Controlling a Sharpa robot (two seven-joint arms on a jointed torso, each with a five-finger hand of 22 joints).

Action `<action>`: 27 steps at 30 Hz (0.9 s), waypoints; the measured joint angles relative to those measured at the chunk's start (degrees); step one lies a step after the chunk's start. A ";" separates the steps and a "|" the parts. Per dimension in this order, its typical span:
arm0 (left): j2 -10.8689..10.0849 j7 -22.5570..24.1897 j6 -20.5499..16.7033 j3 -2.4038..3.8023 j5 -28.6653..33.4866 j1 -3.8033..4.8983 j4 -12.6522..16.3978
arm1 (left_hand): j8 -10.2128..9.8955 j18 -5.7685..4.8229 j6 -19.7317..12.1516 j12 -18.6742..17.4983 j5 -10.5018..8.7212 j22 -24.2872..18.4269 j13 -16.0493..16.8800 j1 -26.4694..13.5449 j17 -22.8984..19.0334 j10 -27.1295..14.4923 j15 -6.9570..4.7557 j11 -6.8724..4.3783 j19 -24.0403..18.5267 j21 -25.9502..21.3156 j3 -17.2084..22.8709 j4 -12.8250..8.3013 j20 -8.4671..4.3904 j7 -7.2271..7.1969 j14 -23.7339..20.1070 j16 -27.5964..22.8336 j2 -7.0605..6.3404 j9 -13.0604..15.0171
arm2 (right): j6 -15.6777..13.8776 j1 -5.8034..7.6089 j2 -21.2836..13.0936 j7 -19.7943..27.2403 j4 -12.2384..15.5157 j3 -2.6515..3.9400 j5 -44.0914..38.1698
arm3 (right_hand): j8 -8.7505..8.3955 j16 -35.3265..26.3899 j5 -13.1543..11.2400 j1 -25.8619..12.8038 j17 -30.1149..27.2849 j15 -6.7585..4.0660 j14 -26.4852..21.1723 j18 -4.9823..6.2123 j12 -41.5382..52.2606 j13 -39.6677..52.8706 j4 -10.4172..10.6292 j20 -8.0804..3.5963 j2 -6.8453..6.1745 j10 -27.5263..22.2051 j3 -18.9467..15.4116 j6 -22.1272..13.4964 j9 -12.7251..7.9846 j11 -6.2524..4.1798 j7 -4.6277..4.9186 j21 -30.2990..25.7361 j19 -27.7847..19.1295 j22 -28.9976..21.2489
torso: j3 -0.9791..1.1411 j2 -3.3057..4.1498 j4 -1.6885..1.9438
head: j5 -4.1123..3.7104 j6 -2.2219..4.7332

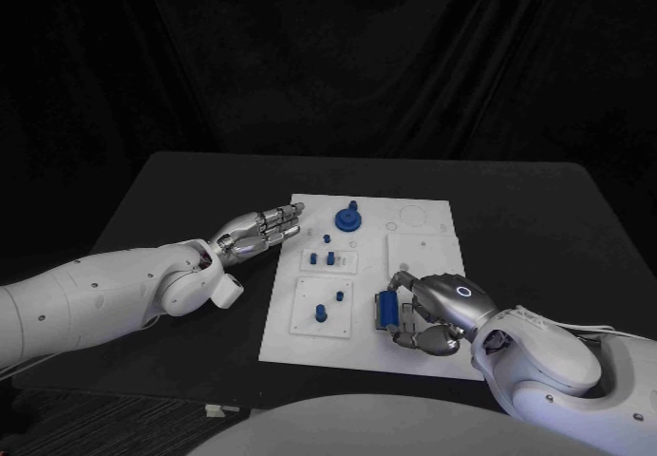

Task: Assemble the parts on the task board

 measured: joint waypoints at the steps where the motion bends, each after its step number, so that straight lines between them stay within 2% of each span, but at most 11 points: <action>1: 0.00 0.00 0.01 0.00 0.00 0.00 -0.01 | 0.00 0.00 0.00 0.00 0.00 0.00 0.00 0.00 0.00 0.00 0.00 0.00 0.00 0.00 0.00 0.00 0.00 0.00 0.00 0.00 0.00 0.00 | 0.21 0.00 0.03 -0.05 0.01 0.01 0.00 | -0.11 0.00 0.00 -0.14 0.00 0.00 0.00 0.00 0.00 0.00 0.01 0.00 -0.14 0.00 0.01 0.00 0.00 0.00 0.00 0.00 0.00 0.00 | 0.00 0.00 0.00 | 0.00 0.00; 5: 0.02 -0.01 0.07 0.01 0.01 -0.01 -0.03 | 0.00 0.00 0.00 0.00 0.00 0.00 0.00 0.00 0.00 0.00 0.00 0.00 0.00 0.00 0.00 0.00 -0.01 0.00 0.00 0.00 0.00 0.00 | 0.89 0.00 0.21 -0.28 0.01 0.02 0.01 | -0.43 0.00 -0.02 -0.15 0.00 0.00 0.00 0.00 -0.36 0.01 0.32 0.00 -0.15 0.00 0.32 0.00 0.00 0.00 0.00 0.00 0.00 0.00 | -0.01 0.00 0.01 | -0.06 0.00; 11: 0.03 -0.03 0.13 0.03 0.03 -0.01 -0.04 | 0.00 0.00 0.00 0.00 0.00 0.00 -0.01 0.00 0.00 0.00 0.00 0.00 0.01 0.00 0.00 0.00 -0.03 0.00 0.00 0.00 0.00 0.00 | 1.86 0.00 0.46 -0.74 -0.22 0.02 0.03 | -1.33 0.00 -2.72 -0.82 0.00 0.00 0.00 0.00 -0.64 0.05 2.23 0.00 -0.83 0.00 2.67 -0.01 0.01 0.00 0.00 -0.23 0.00 0.00 | -0.02 0.01 0.04 | -0.10 0.00; 15: 0.03 -0.06 0.16 0.04 0.04 -0.01 -0.04 | 0.00 0.00 0.00 0.00 0.00 -0.01 -0.01 0.00 0.00 0.00 0.00 0.00 0.01 0.00 0.00 0.00 -0.04 0.00 0.00 0.00 0.00 0.00 | 2.33 0.00 0.58 -0.99 -0.33 0.02 0.03 | -3.06 -0.18 -6.29 -0.82 0.00 0.00 0.00 0.00 -0.90 0.04 2.48 0.00 -0.84 0.00 2.93 -0.54 0.14 0.00 -0.54 -0.62 0.00 0.00 | -0.02 0.00 0.04 | -0.02 0.00; 16: 0.02 -0.07 0.16 0.04 0.04 -0.02 -0.04 | 0.00 0.00 0.00 0.00 0.00 -0.01 -0.01 0.00 0.00 0.00 0.00 0.00 0.02 0.00 0.00 0.00 -0.04 0.00 0.00 0.00 0.00 0.00 | 2.40 0.00 0.59 -1.05 -0.35 0.02 0.03 | -3.91 -0.37 -8.37 -0.82 0.00 0.00 0.00 0.00 -1.12 0.04 2.59 0.12 -0.84 0.00 3.04 -0.95 0.24 0.00 -0.96 -0.92 -0.12 0.01 | -0.02 0.00 0.04 | -0.01 0.00; 17: 0.01 -0.08 0.17 0.04 0.04 -0.02 -0.04 | 0.00 0.00 0.00 0.00 0.00 -0.01 -0.01 0.00 0.00 0.00 0.00 0.00 0.01 0.00 0.00 0.00 -0.04 0.00 0.00 0.00 0.00 0.00 | 2.45 0.00 0.60 -1.13 -0.37 0.03 0.03 | -4.81 -0.39 -11.75 -0.82 0.00 0.02 -0.02 0.00 -1.12 0.04 2.47 0.26 -0.83 0.08 2.92 -1.21 2.80 0.16 -1.24 -0.97 -0.26 0.02 | -0.02 0.00 0.04 | 0.00 0.00; 18: 0.01 -0.09 0.19 0.04 0.04 -0.02 -0.04 | 0.00 0.00 0.00 0.00 0.00 -0.01 -0.01 0.00 0.00 0.00 0.00 0.00 0.02 0.00 0.00 0.00 -0.04 0.00 0.00 0.00 0.00 0.00 | 2.56 0.00 0.62 -1.25 -0.47 0.03 0.03 | -5.85 -0.40 -17.60 -0.81 0.00 0.34 -0.10 0.00 -1.12 0.04 2.08 0.32 -0.81 -0.01 2.12 -1.14 4.43 0.65 -1.56 -0.97 -0.32 0.04 | -0.03 0.00 0.04 | 0.02 0.00; 19: 0.01 -0.09 0.20 0.04 0.04 -0.02 -0.04 | 0.00 0.00 0.00 0.00 0.00 -0.01 -0.01 0.00 0.00 0.00 0.00 0.00 0.02 0.00 0.00 0.00 -0.05 0.00 0.00 0.00 0.00 0.00 | 2.62 0.00 0.62 -1.34 -0.52 0.04 0.03 | -6.42 -0.39 -21.50 -0.78 0.00 0.48 0.04 0.00 -1.12 0.04 2.08 0.32 -0.80 0.00 1.29 -1.14 4.69 0.64 -1.56 -1.21 -0.32 0.04 | -0.03 0.00 0.04 | 0.04 0.00; 22: 0.01 -0.11 0.22 0.05 0.05 -0.02 -0.04 | 0.00 0.00 0.08 0.00 0.00 0.00 -0.01 0.00 0.00 0.06 0.00 0.05 0.02 0.00 0.00 0.00 -0.06 0.08 0.00 0.00 0.00 0.00 | 2.85 0.00 0.64 -1.60 -0.57 0.04 0.03 | -8.13 -0.62 -28.64 1.29 0.00 0.67 -0.16 0.00 -1.33 0.04 2.03 0.52 -0.45 -0.01 -1.33 -2.53 3.46 1.05 -1.01 -1.52 -0.52 0.04 | -0.03 0.01 0.04 | 0.04 0.00; 24: 0.01 -0.12 0.23 0.05 0.06 -0.02 -0.04 | 0.00 0.00 0.21 0.22 0.00 0.04 -0.01 0.00 0.01 0.18 0.00 0.17 0.02 0.00 0.10 0.10 -0.06 0.20 0.00 0.00 0.00 0.05 | 3.00 0.00 0.64 -1.73 -0.60 0.01 0.03 | -9.22 -0.62 -31.71 2.47 0.00 0.83 -0.01 0.00 -1.33 0.03 2.18 0.63 -0.44 -0.01 -3.08 -3.88 2.41 1.06 -0.84 -1.80 -0.63 0.04 | -0.03 0.01 0.04 | 0.04 0.00; 27: 0.01 -0.14 0.26 0.07 0.07 -0.02 -0.04 | 0.00 0.00 0.41 0.22 0.00 0.04 -0.01 0.00 0.01 -0.02 0.00 0.40 0.02 0.00 0.16 0.16 -0.07 0.41 0.00 0.00 0.00 0.08 | 3.19 0.00 0.64 -1.95 -0.64 0.00 0.04 | -10.24 -0.90 -34.14 3.95 0.00 0.83 0.00 0.00 -1.69 0.03 2.33 0.72 -0.58 -0.01 -4.99 -5.50 1.43 1.06 -0.74 -2.22 -0.72 0.04 | -0.03 0.02 0.04 | 0.03 0.00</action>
